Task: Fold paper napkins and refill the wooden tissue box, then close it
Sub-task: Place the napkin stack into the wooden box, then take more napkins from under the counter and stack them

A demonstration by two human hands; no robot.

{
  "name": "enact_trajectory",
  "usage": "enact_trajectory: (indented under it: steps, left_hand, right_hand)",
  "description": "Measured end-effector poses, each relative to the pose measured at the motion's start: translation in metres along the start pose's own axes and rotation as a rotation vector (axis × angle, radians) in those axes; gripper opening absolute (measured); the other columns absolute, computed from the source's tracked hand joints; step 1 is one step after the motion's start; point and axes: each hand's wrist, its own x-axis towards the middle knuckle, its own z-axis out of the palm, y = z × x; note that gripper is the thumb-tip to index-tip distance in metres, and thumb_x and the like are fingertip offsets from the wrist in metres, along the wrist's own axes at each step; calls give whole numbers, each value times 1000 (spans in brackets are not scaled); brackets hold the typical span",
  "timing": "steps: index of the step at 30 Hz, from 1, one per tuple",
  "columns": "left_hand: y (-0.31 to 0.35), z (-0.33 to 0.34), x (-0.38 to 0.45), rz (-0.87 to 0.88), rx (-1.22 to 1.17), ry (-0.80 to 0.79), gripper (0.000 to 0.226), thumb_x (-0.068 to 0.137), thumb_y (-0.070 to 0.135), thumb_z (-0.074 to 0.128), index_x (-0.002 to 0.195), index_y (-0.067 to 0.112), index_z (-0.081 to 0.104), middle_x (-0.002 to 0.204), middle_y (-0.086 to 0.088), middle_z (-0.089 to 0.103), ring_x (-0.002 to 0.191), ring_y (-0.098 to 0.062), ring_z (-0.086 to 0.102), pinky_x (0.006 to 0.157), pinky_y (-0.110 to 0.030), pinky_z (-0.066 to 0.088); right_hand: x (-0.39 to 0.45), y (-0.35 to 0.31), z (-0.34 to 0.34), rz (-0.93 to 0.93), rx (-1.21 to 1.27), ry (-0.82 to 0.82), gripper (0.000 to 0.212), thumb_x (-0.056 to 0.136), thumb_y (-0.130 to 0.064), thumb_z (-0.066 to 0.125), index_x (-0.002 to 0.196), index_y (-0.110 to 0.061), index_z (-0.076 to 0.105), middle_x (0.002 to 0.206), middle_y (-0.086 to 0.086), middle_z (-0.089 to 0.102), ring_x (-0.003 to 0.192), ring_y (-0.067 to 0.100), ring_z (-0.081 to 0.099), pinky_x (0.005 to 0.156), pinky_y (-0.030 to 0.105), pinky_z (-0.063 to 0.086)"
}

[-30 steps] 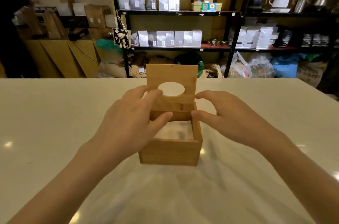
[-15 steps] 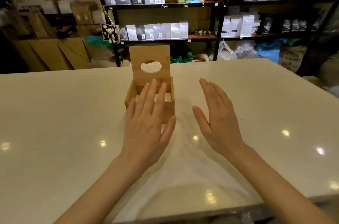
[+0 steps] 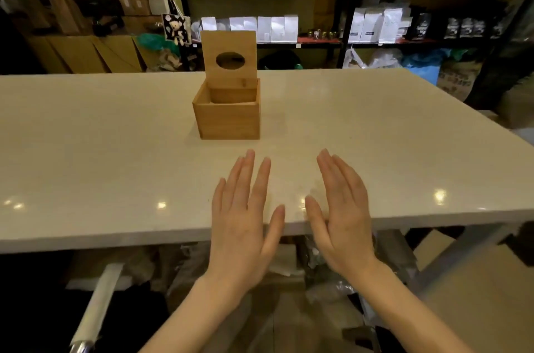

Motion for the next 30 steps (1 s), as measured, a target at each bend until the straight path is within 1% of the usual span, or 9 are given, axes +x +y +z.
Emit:
enact_trajectory:
  steps: [2, 5, 11, 16, 20, 23, 26, 28, 30]
  left_hand:
    - [8, 6, -26, 47, -41, 60, 56, 90, 37, 37, 141, 19, 22, 148, -4, 23, 138, -18, 21, 113, -33, 18]
    - [7, 19, -72, 67, -89, 76, 47, 89, 29, 42, 133, 15, 34, 140, -5, 33, 131, -19, 34, 110, -27, 23]
    - [-13, 45, -137, -55, -50, -215, 47, 91, 33, 38, 135, 16, 35, 139, -4, 48, 129, -13, 35, 109, -22, 20]
    - [-39, 78, -148, -122, 0, -379, 52, 90, 35, 40, 139, 18, 31, 143, -5, 45, 132, -13, 29, 108, -23, 17]
    - [-68, 112, -148, -221, -8, -499, 57, 92, 45, 28, 145, 26, 15, 153, 1, 25, 140, -14, 19, 110, -20, 6]
    - [-92, 141, -145, -353, -17, -561, 59, 94, 46, 29, 146, 25, 9, 155, -2, 19, 141, -17, 18, 114, -29, 13]
    - [-121, 167, -137, -425, 51, -659, 55, 95, 44, 29, 142, 15, 23, 147, -11, 34, 133, -24, 35, 109, -37, 29]
    - [-140, 184, -132, -429, 83, -725, 51, 95, 42, 28, 137, 13, 33, 142, -15, 41, 124, -28, 45, 104, -39, 36]
    - [-162, 204, -124, -444, 73, -762, 51, 95, 40, 31, 141, 16, 26, 148, -13, 33, 128, -30, 41, 105, -42, 35]
  right_hand:
    - [-27, -5, -1, 6, 35, 30, 51, 90, -25, 43, 137, -10, 30, 142, 3, 33, 134, 19, 31, 109, 42, 30]
    - [-72, -8, 1, 6, 43, 45, 47, 88, -21, 47, 131, -6, 37, 137, 7, 39, 130, 22, 36, 110, 38, 30]
    - [-143, -1, 19, 39, -54, -58, 48, 84, -15, 55, 128, -4, 40, 132, 8, 45, 125, 21, 42, 105, 39, 37]
    - [-168, 20, 45, 84, -90, -331, 50, 85, -20, 51, 131, -4, 40, 119, 14, 62, 117, 19, 44, 104, 35, 39]
    - [-172, 35, 74, 100, -94, -504, 50, 86, -26, 45, 132, -7, 39, 112, 10, 66, 108, 20, 56, 96, 40, 47]
    - [-169, 51, 96, 302, 100, -745, 55, 90, -25, 47, 140, -16, 29, 115, 9, 62, 103, 22, 59, 90, 40, 51]
    - [-165, 74, 131, 561, 327, -949, 56, 92, -24, 47, 142, -22, 22, 116, 6, 58, 90, 15, 57, 83, 34, 50]
    - [-162, 92, 160, 655, 368, -1007, 57, 91, -22, 49, 141, -20, 23, 114, 3, 57, 97, 17, 57, 88, 32, 47]
    - [-159, 110, 189, 714, 378, -1038, 59, 89, -19, 53, 141, -17, 25, 113, 7, 59, 104, 25, 57, 92, 37, 47]
